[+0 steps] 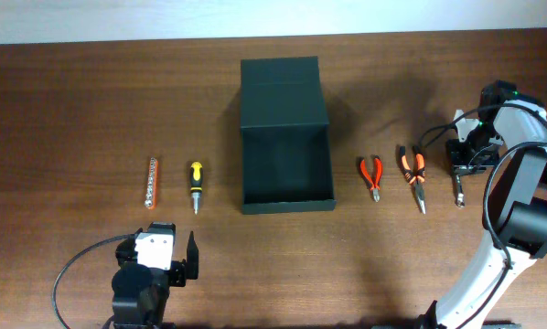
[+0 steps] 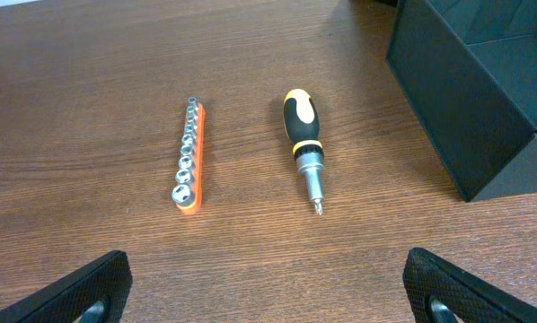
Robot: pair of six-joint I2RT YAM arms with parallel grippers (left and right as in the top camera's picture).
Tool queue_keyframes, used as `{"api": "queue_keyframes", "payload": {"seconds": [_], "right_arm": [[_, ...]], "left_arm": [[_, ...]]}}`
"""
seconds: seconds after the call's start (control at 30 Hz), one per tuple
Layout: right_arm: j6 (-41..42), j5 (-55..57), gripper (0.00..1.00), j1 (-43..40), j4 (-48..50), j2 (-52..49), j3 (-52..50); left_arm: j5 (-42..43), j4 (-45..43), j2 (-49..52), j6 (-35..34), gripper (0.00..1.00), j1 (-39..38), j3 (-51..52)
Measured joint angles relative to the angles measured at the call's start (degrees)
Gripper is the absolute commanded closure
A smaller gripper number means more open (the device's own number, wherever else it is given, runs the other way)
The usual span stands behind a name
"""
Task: Pack container
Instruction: 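Lower the right gripper onto the silver wrench and close on it, then lift the wrench and carry it left over the green box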
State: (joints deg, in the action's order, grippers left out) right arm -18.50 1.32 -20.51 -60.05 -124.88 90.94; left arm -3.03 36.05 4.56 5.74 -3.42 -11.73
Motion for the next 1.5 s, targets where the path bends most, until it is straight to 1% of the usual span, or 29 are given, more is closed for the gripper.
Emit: {"api": "queue_keyframes", "payload": {"seconds": [0.07,0.1,0.8,0.93,1.13,1.3,1.5], "right_arm": [[0.2,0.1,0.94,0.0,-0.1,0.0,0.0],[0.3,0.1,0.96,0.0,-0.1,0.0,0.1],[0.7,0.2,0.96,0.0,-1.1,-0.4,1.0],[0.8,0.2,0.96,0.0,-3.0,-1.6,3.7],[1.4,0.2,0.96,0.0,-6.3,-1.9,11.8],[1.8,0.2,0.96,0.0,-8.6,-1.9,16.0],[1.8,-2.1,0.96,0.8,-13.3,-2.1,23.7]], "left_arm": [[0.0,0.0,0.0,0.0,0.01,0.0,0.0],[0.0,0.0,0.0,0.0,0.01,0.0,0.0],[0.0,0.0,0.0,0.0,0.01,0.0,0.0],[0.0,0.0,0.0,0.0,0.01,0.0,0.0],[0.0,0.1,0.0,0.0,0.01,0.0,0.0],[0.0,0.2,0.0,0.0,0.01,0.0,0.0],[0.0,0.2,0.0,0.0,0.01,0.0,0.0]]}}
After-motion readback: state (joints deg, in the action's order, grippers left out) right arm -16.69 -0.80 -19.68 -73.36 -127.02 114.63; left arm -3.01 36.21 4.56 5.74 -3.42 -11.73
